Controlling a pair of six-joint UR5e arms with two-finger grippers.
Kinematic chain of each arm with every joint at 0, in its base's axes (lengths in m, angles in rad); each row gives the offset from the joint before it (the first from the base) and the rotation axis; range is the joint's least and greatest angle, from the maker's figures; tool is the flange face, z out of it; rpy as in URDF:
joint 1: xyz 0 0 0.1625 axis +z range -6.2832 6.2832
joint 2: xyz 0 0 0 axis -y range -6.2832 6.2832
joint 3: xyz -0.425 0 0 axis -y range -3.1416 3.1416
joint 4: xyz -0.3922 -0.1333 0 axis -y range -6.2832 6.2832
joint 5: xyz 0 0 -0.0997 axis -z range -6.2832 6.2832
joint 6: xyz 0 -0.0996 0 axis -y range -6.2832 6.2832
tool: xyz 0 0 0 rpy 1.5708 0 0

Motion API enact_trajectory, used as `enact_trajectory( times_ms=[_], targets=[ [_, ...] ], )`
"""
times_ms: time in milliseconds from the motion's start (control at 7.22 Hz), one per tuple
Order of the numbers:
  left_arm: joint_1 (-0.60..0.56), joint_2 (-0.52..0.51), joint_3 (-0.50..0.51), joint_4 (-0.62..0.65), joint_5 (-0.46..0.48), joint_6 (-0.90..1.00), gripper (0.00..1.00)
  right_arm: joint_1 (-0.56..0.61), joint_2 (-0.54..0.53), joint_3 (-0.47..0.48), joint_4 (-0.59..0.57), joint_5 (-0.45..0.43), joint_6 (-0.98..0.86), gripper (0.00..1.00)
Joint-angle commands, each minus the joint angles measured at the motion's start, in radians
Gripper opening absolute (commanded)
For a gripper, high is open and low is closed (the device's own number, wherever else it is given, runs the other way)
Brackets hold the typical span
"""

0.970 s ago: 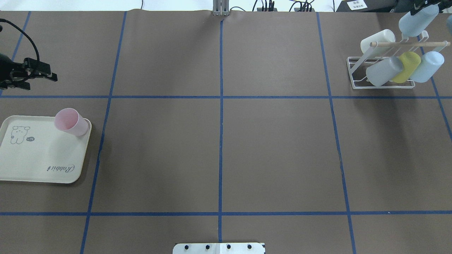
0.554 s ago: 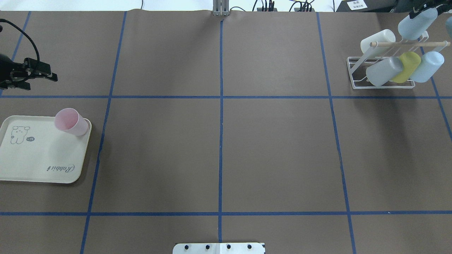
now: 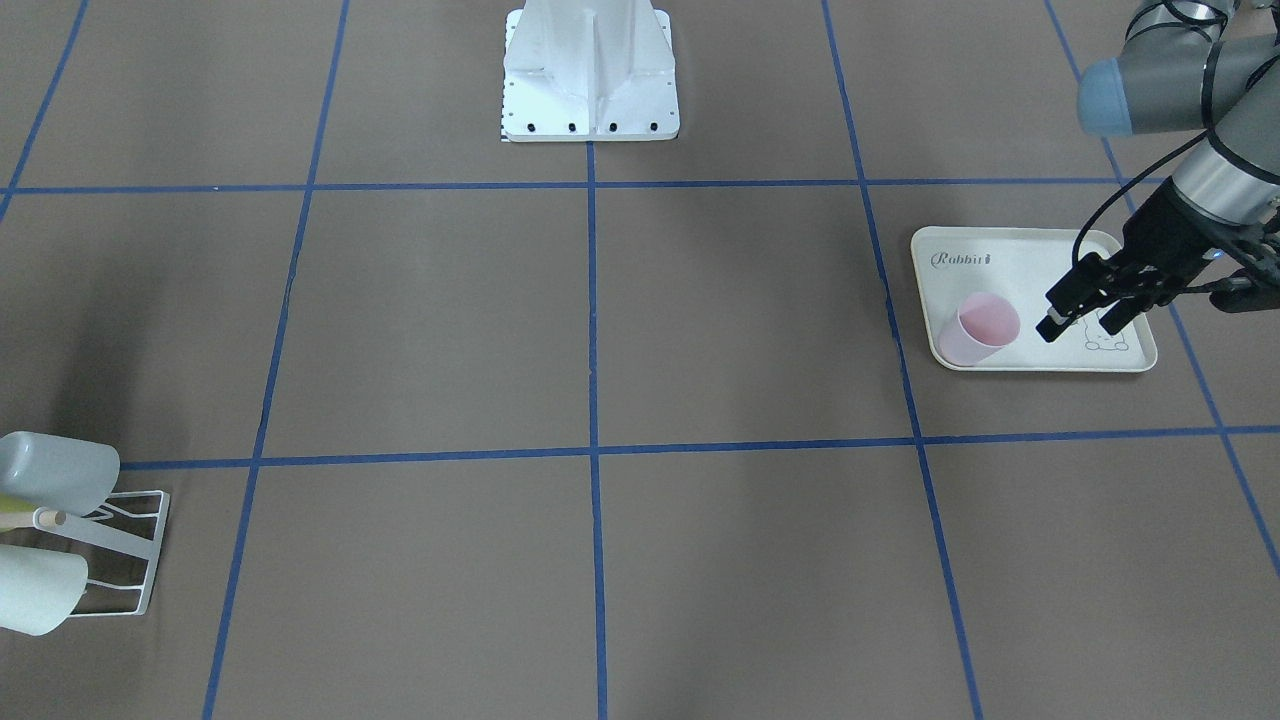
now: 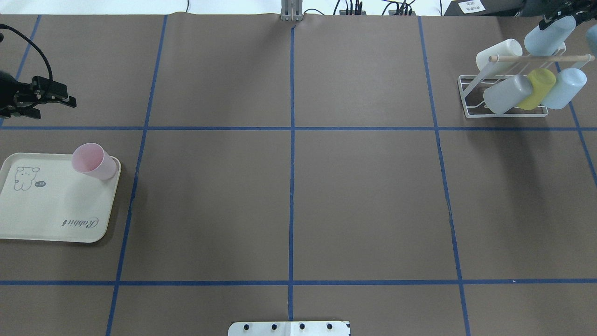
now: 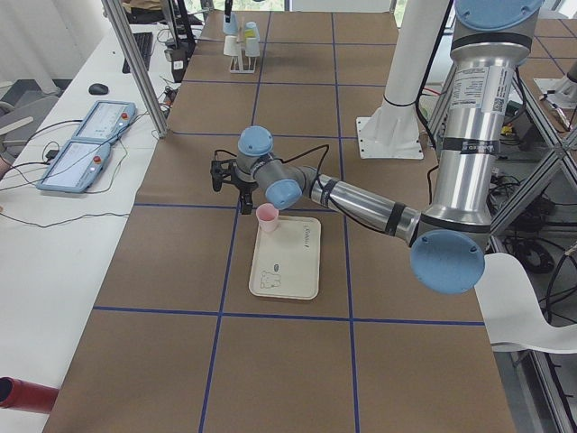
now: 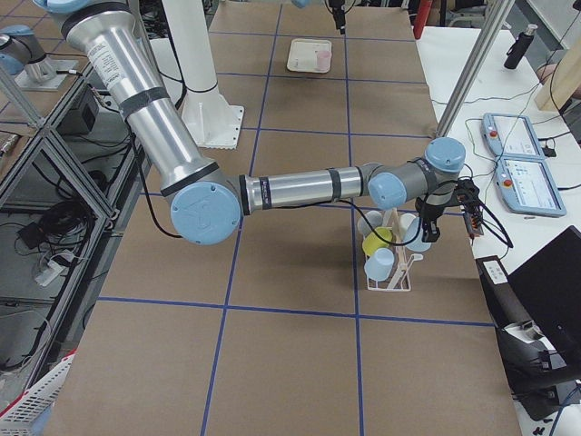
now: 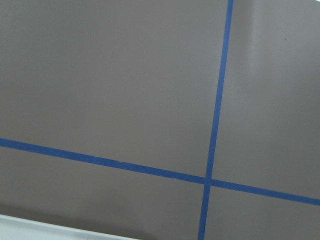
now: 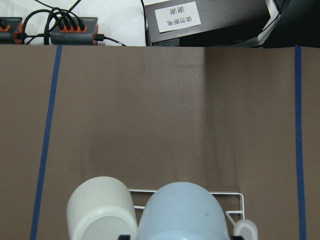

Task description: Transfer IKEA cup to right arm and place on rack

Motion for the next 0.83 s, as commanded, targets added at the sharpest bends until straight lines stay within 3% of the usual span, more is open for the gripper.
enact_trajectory(
  times_ms=[0, 416, 693],
  targets=[
    [0.000, 0.000, 0.000, 0.000, 0.000, -0.002, 0.98, -0.006, -0.004, -0.003, 0.000, 0.000, 0.000, 0.17],
    [0.000, 0.008, 0.000, 0.000, 0.000, 0.000, 0.98, -0.024, -0.012, -0.005, 0.000, -0.001, 0.000, 0.60],
    [0.000, 0.026, 0.001, -0.002, 0.002, 0.011, 0.98, -0.037, -0.004, -0.025, 0.002, -0.001, -0.002, 0.81]
  ],
)
